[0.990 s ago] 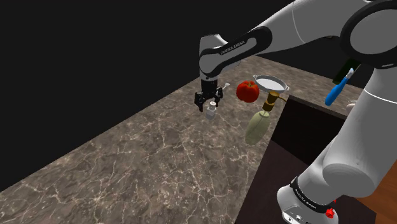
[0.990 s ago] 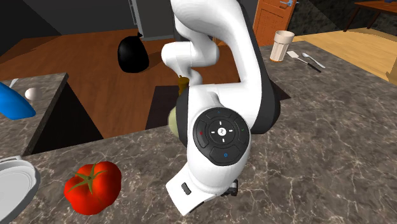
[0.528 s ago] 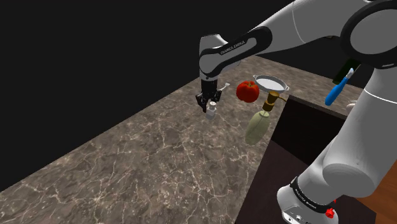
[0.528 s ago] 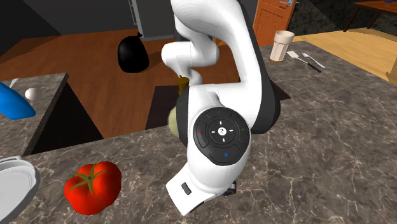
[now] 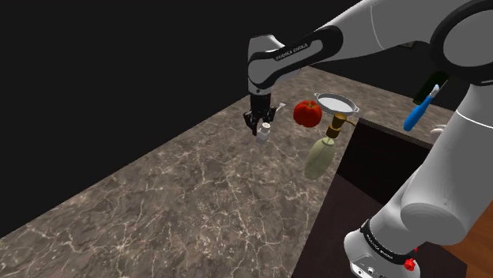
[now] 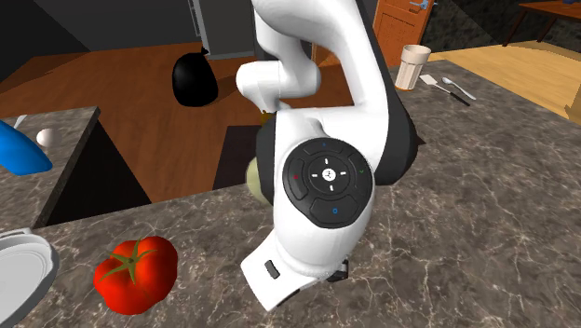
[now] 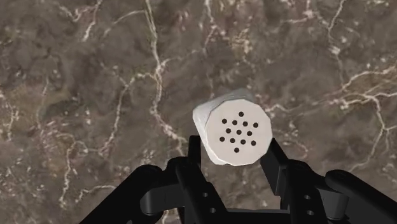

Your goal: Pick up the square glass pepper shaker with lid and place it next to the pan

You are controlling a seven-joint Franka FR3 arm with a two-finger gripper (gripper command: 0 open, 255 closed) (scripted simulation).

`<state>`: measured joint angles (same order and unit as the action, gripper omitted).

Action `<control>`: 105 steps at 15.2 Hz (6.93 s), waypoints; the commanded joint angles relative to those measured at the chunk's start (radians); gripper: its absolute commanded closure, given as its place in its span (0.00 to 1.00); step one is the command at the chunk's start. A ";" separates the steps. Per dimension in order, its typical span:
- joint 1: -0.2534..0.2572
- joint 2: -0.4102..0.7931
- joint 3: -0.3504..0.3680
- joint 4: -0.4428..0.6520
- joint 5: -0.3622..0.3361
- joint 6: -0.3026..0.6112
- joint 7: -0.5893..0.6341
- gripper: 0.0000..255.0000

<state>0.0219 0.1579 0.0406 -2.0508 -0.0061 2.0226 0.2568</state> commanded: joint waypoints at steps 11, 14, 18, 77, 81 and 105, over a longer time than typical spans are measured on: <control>-0.001 -0.068 0.000 0.079 0.003 -0.148 -0.004 1.00; -0.001 -0.081 0.000 0.105 0.003 -0.186 -0.004 1.00; -0.002 -0.095 0.000 0.142 0.004 -0.237 -0.004 1.00; -0.450 0.288 -0.319 0.550 -0.002 -0.229 -0.752 1.00; -0.450 0.301 -0.317 0.515 0.001 -0.181 -0.749 1.00; -0.451 0.337 -0.312 0.476 0.009 -0.107 -0.745 0.00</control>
<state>-0.4299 0.4966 -0.2711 -1.5908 0.0034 1.9332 -0.4890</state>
